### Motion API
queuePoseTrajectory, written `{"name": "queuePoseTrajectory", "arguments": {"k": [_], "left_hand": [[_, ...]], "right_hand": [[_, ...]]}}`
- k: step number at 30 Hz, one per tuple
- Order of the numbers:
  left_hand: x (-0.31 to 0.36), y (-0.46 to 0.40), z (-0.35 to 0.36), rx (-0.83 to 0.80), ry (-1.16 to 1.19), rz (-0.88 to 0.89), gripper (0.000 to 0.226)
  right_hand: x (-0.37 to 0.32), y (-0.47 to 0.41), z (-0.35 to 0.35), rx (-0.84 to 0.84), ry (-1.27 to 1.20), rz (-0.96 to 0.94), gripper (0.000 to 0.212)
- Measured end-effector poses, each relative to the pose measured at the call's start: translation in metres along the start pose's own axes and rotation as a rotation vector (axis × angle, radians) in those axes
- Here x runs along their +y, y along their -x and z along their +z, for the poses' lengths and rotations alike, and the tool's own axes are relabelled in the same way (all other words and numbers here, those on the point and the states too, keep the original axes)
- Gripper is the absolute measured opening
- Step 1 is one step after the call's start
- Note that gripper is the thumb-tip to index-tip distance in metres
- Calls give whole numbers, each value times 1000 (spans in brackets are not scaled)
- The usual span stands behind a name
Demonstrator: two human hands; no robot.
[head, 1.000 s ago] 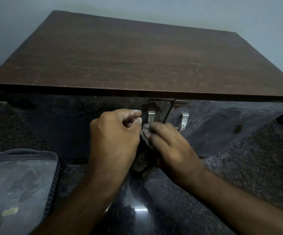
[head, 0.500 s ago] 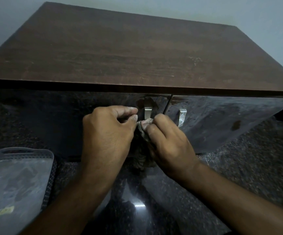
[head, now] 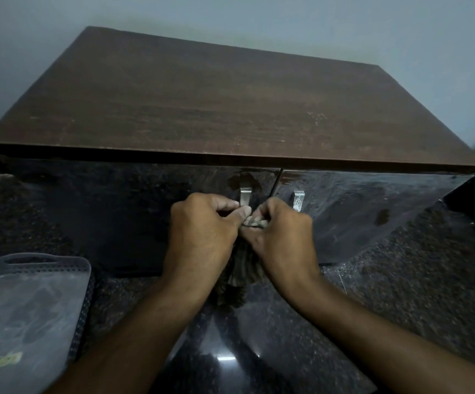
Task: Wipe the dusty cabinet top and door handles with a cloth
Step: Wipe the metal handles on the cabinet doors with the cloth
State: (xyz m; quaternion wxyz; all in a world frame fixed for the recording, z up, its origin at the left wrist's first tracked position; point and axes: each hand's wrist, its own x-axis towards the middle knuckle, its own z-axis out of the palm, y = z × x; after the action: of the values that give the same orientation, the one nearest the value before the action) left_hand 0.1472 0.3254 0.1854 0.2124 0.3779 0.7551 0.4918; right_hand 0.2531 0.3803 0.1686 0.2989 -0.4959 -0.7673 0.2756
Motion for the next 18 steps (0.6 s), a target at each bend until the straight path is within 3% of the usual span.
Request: {"name": "queuePoseTrajectory", "arguments": {"k": [2, 5, 7, 11, 18], "left_hand": [[-1, -2, 0, 23, 39, -19, 12], [-2, -2, -2, 27, 64, -38, 11], [-1, -2, -2, 31, 73, -58, 10], [0, -2, 1, 47, 66, -88, 9], [0, 0, 3, 67, 89, -77, 8]], "right_hand": [[-5, 0, -5, -32, -89, 188, 30], [-13, 4, -16, -72, -445, 372, 27], [-19, 5, -25, 38, -475, 306, 24], [-28, 5, -22, 303, -241, 67, 27], [-9, 6, 2, 207, -101, 44, 23]]}}
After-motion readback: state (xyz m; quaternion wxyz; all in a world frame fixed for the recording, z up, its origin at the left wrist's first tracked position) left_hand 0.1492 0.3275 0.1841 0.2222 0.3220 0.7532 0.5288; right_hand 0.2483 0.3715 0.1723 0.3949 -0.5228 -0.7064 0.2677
